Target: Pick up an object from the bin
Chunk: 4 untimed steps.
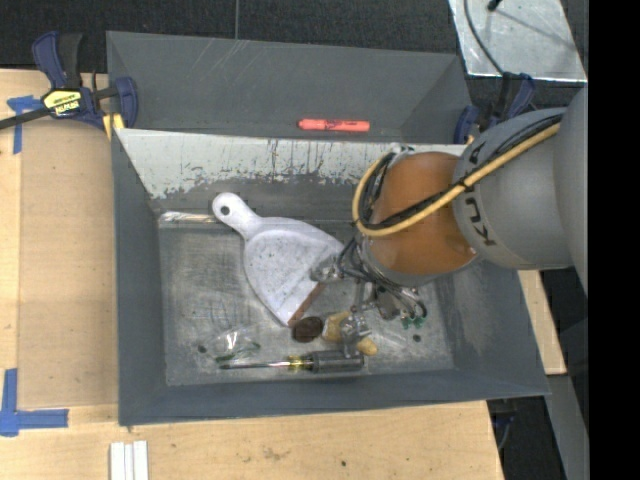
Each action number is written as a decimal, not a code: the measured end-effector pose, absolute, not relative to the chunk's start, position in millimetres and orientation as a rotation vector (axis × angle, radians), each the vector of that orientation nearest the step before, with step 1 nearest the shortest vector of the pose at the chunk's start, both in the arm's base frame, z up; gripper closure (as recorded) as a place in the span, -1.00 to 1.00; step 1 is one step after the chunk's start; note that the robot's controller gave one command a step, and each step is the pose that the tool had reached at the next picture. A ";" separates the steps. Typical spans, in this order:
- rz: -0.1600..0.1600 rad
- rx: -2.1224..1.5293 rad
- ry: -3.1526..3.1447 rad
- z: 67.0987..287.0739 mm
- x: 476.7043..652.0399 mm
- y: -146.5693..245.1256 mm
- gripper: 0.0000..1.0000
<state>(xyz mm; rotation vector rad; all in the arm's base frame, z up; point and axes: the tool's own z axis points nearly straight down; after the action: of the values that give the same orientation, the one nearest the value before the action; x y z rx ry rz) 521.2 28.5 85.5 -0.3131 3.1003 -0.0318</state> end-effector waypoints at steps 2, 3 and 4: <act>-0.034 -0.614 3.036 85.3 508.3 38.9 -1.00; -0.003 -0.339 3.087 77.1 498.1 -0.9 1.00; -0.003 -0.340 3.087 77.0 498.1 -0.9 1.00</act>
Offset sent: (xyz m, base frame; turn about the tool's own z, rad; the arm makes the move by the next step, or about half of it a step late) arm -0.0333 0.0279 -0.0155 -0.2468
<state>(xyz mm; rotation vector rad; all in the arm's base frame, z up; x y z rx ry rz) 498.1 -0.9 77.0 -0.3397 3.0871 -0.0032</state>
